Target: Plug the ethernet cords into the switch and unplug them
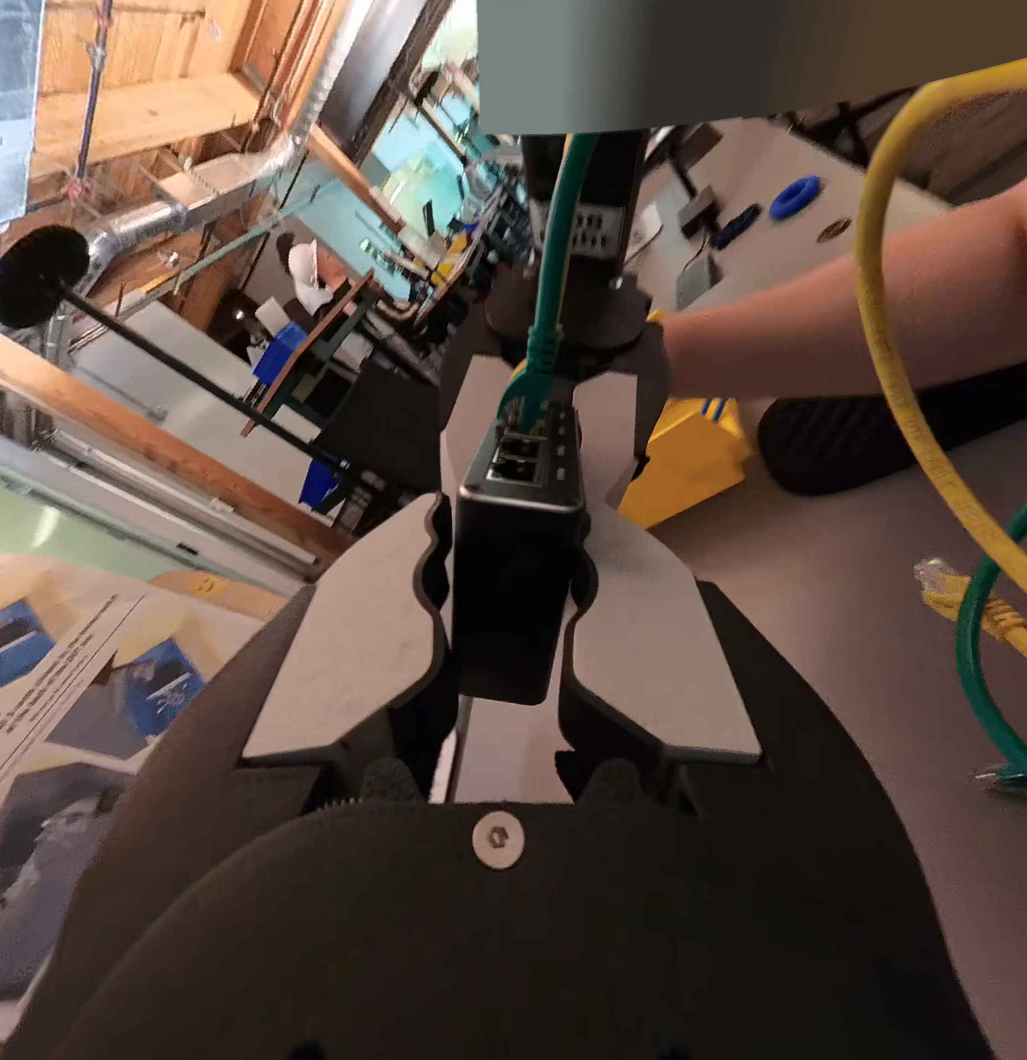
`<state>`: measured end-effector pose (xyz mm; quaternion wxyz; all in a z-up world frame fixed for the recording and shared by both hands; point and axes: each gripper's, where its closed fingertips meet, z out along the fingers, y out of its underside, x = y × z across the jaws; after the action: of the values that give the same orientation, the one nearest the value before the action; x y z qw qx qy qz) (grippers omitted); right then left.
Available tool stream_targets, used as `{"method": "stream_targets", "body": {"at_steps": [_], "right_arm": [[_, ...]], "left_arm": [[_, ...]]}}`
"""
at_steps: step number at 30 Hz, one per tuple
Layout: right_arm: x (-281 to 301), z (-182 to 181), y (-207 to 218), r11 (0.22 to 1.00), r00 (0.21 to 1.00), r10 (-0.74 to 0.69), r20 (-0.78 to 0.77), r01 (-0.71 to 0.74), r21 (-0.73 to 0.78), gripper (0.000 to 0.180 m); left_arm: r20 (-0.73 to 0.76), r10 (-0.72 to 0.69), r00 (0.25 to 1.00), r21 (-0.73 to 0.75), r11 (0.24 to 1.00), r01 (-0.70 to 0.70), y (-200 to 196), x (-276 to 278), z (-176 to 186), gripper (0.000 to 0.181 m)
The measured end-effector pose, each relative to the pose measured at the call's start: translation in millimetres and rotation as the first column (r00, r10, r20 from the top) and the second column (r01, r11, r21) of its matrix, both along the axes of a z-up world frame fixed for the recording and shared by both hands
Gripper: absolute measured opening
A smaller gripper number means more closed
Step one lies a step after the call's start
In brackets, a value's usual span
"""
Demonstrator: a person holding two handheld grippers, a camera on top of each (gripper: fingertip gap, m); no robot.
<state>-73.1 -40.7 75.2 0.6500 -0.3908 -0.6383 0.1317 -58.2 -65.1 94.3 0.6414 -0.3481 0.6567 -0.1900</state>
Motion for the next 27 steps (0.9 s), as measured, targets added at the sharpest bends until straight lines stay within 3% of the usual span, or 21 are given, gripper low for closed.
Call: {"method": "stream_targets", "body": {"at_steps": [3, 5, 7, 12, 16, 19, 23, 27], "right_arm": [[-3, -6, -2, 1.000, 0.999, 0.000, 0.051, 0.000, -0.005, 0.033], [-5, -11, -1, 1.000, 0.997, -0.014, 0.079, 0.014, 0.008, 0.033], [-5, -11, 2, 1.000, 0.998, -0.014, 0.063, 0.014, 0.006, 0.033], [4, -12, 21, 0.994, 0.994, -0.104, 0.034, 0.103, 0.032, 0.036], [33, 10, 34, 0.987, 0.983, -0.162, -0.091, 0.163, 0.006, 0.033], [44, 34, 18, 0.963, 0.978, -0.176, -0.111, 0.194, 0.188, 0.025], [49, 56, -2, 0.860, 0.946, -0.323, -0.030, 0.306, 0.409, 0.025], [38, 86, -39, 0.901, 0.963, -0.242, -0.119, 0.269, 0.340, 0.023]], "left_arm": [[-0.072, 0.061, 0.996, 0.026, 0.998, -0.059, 8, 6, -14, 0.052], [-0.086, 0.027, 0.996, 0.062, 0.998, -0.022, 3, 7, -19, 0.038], [-0.086, 0.046, 0.995, 0.103, 0.994, -0.037, 5, 7, -19, 0.038], [-0.122, 0.228, 0.966, 0.278, 0.942, -0.188, 25, 3, -21, 0.037], [-0.068, 0.340, 0.938, 0.407, 0.868, -0.285, 40, -10, -9, 0.037], [-0.094, 0.443, 0.891, 0.498, 0.796, -0.344, 53, -22, -8, 0.037], [-0.117, 0.517, 0.848, 0.529, 0.755, -0.388, 64, -31, -9, 0.037], [-0.132, 0.584, 0.801, 0.586, 0.698, -0.413, 72, -38, -11, 0.037]]}}
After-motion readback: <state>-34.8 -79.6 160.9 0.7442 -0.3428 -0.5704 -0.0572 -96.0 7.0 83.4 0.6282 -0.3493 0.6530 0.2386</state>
